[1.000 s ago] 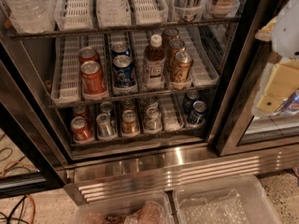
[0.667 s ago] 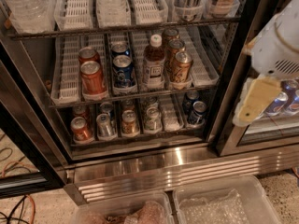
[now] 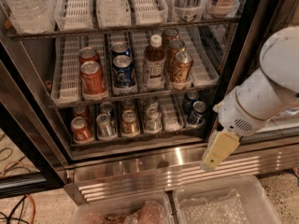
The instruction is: Pick redbull can from bottom shelf of fridge
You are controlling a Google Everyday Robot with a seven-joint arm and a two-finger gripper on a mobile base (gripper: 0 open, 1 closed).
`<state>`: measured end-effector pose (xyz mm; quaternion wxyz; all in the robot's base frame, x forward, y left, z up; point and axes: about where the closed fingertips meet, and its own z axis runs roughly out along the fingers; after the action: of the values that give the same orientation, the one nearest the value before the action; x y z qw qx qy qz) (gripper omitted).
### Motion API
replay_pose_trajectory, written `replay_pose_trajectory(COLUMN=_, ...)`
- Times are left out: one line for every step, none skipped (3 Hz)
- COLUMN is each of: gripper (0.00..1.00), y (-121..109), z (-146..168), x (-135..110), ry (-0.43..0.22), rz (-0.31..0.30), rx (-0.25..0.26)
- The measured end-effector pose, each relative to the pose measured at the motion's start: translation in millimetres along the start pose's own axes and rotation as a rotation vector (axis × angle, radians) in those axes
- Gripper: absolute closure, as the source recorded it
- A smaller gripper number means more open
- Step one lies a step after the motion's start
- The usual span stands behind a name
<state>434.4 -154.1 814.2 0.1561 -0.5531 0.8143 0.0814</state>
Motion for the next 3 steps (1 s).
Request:
replay_pose_trajectory(gripper=0.0, y=0, z=0, x=0, ry=0.0, rz=0.0, rx=0.001)
replay_pose_trajectory(gripper=0.0, y=6, z=17, x=1, ry=-0.004, rz=0.007, rx=-0.03)
replay_pose_trajectory(gripper=0.0, y=31, z=60, x=7, ry=-0.065, rz=0.071, rx=-0.097)
